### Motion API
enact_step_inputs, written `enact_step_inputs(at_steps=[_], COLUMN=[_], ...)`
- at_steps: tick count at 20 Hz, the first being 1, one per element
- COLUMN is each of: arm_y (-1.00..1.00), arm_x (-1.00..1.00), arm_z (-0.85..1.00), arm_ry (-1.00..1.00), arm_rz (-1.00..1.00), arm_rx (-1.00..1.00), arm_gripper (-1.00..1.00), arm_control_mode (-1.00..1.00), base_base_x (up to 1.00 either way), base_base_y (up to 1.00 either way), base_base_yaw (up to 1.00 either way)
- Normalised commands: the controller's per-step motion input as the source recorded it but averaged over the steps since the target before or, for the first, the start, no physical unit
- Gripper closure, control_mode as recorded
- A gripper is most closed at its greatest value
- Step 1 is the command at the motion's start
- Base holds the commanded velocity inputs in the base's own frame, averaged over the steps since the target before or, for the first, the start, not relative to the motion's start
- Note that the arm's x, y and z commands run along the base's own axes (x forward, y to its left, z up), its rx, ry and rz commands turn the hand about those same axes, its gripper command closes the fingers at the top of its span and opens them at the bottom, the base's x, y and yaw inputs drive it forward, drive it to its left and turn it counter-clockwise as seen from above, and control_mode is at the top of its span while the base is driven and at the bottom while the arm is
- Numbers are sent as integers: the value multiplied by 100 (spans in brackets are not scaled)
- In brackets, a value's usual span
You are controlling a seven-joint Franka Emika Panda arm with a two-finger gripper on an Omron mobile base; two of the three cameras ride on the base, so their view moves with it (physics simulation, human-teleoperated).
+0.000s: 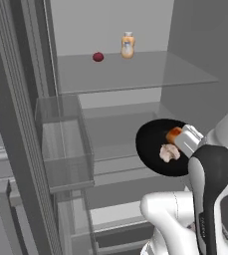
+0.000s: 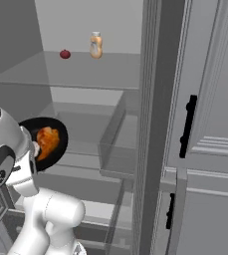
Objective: Pick the chicken drumstick and garlic from their plates and place them in the bowl. Then put the bowl in the fridge.
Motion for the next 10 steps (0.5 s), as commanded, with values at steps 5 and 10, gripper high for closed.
enact_step_inputs(at_steps=[5, 10], arm_y=[0, -6], arm_x=[0, 80], arm_z=[0, -20], arm_ry=[0, 0], arm_rz=[0, 0], arm_rx=[0, 0], arm_gripper=[100, 100], arm_control_mode=[100, -100], base_base_x=[35, 0], base_base_y=[0, 0], base_base_yaw=[0, 0])
